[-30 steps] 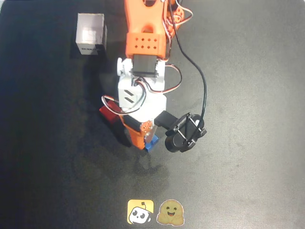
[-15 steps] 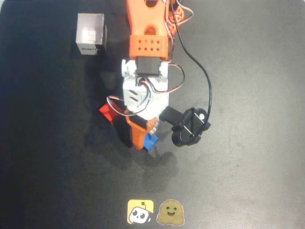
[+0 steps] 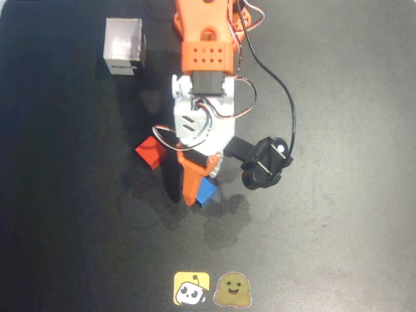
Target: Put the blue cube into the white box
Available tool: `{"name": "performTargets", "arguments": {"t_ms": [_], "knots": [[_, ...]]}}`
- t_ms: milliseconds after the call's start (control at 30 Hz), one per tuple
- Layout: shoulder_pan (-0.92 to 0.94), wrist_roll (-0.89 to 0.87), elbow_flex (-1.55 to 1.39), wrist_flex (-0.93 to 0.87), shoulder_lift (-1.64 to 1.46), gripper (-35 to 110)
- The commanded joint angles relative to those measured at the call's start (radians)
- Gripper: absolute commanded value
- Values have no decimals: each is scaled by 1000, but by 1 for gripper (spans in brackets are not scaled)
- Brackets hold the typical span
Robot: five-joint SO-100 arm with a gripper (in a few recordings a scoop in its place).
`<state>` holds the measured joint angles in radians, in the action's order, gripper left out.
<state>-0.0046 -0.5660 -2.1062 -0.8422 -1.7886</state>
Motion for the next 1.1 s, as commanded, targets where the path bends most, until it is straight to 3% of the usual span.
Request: {"name": "performTargets", "arguments": {"t_ms": [0, 267, 1067], "knots": [[-12, 2, -2, 21, -43, 27], [-17, 11, -87, 150, -15, 29], [9, 8, -94, 256, 184, 30]]}}
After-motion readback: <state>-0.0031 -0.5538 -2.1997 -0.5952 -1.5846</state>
